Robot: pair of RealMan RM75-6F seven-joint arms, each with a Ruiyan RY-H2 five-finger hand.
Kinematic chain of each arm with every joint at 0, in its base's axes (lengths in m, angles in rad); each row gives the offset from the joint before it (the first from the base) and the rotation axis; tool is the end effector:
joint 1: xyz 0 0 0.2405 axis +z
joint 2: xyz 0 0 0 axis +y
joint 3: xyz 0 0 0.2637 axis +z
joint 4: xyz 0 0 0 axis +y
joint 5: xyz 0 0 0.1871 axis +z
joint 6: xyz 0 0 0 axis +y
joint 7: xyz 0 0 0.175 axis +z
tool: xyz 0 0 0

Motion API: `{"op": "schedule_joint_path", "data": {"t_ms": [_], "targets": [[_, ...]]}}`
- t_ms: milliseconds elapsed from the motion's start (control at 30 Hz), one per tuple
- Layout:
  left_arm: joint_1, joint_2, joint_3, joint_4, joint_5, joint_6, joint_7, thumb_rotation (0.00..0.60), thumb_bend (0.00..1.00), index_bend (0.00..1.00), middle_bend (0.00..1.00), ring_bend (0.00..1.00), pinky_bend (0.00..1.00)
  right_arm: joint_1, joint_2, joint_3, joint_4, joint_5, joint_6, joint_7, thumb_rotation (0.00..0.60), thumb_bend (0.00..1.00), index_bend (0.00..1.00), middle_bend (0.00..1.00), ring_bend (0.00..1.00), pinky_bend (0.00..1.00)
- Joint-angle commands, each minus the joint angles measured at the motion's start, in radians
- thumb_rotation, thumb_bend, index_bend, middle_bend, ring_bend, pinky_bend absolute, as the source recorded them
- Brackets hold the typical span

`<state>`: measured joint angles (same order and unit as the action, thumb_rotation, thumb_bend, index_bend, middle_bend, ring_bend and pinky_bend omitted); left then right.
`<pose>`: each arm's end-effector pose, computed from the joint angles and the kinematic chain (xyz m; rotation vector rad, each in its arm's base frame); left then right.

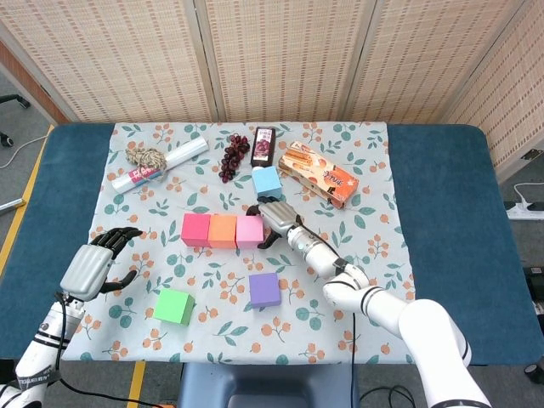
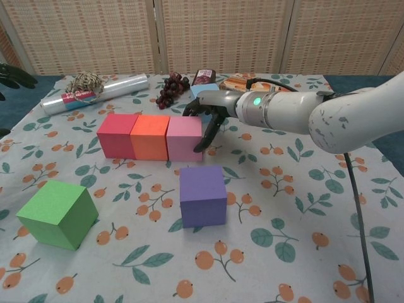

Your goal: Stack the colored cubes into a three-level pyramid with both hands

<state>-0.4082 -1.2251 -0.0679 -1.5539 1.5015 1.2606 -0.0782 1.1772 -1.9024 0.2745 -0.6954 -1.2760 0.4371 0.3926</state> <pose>-0.2399 0.3022 0.1202 -1.6657 -0.9401 -1.0869 -0.0603 -0.4680 -0.1046 2.0031 -1.2883 0.9319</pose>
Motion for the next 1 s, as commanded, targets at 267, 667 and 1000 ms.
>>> {"op": "schedule_joint_path", "data": {"t_ms": [267, 667, 1000], "targets": [[-0.003, 0.000, -0.001, -0.001, -0.001, -0.006, 0.003, 0.600, 0.31, 0.17, 0.17, 0.17, 0.27, -0.004, 0.006, 0.001, -0.011, 0.002, 0.001, -0.004, 0.600, 0.06, 0.31, 0.30, 0.06, 0.09], [-0.003, 0.002, -0.002, -0.001, -0.004, -0.011, 0.000, 0.600, 0.31, 0.16, 0.17, 0.16, 0.27, 0.001, 0.000, 0.009, -0.005, 0.006, -0.002, 0.006, 0.600, 0.06, 0.30, 0.30, 0.06, 0.09], [-0.005, -0.001, -0.002, 0.006, -0.004, -0.014, -0.008, 0.600, 0.31, 0.16, 0.17, 0.16, 0.27, 0.007, -0.014, 0.008, 0.018, 0.002, -0.006, 0.009, 0.600, 0.06, 0.28, 0.30, 0.06, 0.09]]}}
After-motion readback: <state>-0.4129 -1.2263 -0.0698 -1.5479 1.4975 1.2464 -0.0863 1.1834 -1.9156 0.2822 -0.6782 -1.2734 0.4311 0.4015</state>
